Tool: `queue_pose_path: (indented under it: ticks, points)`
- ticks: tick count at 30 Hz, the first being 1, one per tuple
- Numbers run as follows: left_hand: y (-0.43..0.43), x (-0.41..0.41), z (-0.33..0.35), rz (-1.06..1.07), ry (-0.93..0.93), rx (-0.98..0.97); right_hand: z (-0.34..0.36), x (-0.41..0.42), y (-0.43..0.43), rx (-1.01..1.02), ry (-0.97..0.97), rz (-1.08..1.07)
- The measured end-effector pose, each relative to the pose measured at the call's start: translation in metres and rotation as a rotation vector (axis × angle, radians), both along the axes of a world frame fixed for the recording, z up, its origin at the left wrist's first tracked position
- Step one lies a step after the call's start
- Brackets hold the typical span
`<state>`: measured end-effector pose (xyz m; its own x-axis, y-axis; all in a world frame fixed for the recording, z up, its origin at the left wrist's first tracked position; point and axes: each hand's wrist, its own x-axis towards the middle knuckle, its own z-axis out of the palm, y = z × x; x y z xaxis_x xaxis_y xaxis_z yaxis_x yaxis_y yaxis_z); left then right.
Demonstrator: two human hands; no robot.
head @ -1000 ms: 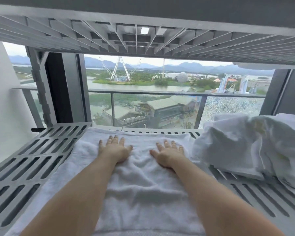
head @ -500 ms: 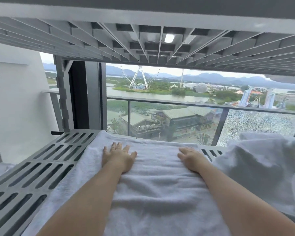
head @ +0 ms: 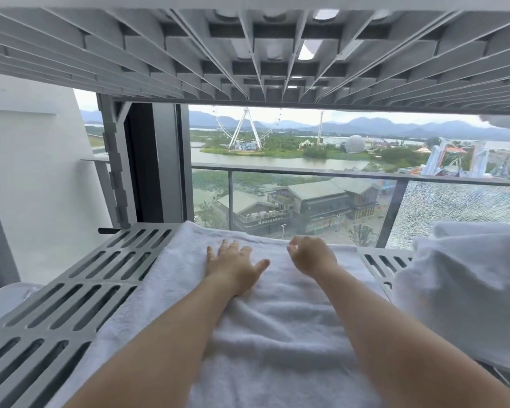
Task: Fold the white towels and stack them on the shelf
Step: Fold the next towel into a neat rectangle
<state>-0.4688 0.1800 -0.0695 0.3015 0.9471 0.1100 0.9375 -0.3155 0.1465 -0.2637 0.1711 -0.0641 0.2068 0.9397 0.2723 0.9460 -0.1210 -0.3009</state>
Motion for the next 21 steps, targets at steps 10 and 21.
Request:
queue_pose_path:
  ticks: [10,21]
  points:
    - [-0.011,0.014,0.002,-0.074,0.173,-0.144,-0.018,0.004,0.034,-0.09,-0.036,-0.088]
    - [0.07,0.024,0.009,-0.016,-0.017,-0.055,-0.027,0.011,0.036,-0.183,0.014,-0.115]
